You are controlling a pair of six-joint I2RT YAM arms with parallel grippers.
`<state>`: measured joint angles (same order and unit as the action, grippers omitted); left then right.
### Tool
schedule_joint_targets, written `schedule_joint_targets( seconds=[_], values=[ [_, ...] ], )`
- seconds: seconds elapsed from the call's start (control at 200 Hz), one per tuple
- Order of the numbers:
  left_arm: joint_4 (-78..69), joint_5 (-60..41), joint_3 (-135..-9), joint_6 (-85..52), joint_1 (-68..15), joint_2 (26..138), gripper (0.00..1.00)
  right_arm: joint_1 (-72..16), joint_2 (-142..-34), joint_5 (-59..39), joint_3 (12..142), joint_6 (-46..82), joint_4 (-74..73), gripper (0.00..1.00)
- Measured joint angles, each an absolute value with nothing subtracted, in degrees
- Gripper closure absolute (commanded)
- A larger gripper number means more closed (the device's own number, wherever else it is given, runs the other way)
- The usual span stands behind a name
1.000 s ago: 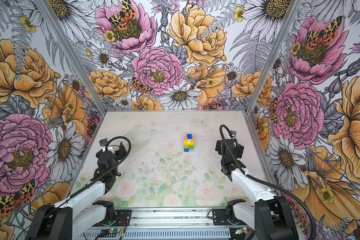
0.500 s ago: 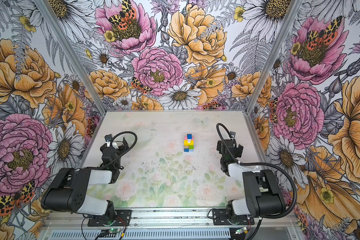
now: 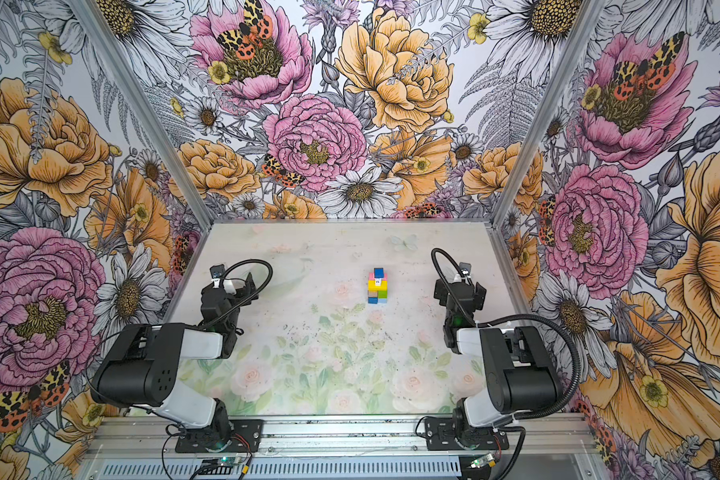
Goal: Build the wood block tower
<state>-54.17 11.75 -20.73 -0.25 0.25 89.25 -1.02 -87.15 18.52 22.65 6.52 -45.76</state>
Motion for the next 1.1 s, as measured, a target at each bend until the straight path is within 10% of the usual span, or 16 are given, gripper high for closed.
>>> schedule_joint_targets(
  seconds=[1.101],
  values=[
    [-54.19, 11.27, -20.73, -0.23, -0.14, 89.25, 0.01, -0.56, -87.88, 16.62, 21.52, 6.35, -50.0, 0.0]
  ],
)
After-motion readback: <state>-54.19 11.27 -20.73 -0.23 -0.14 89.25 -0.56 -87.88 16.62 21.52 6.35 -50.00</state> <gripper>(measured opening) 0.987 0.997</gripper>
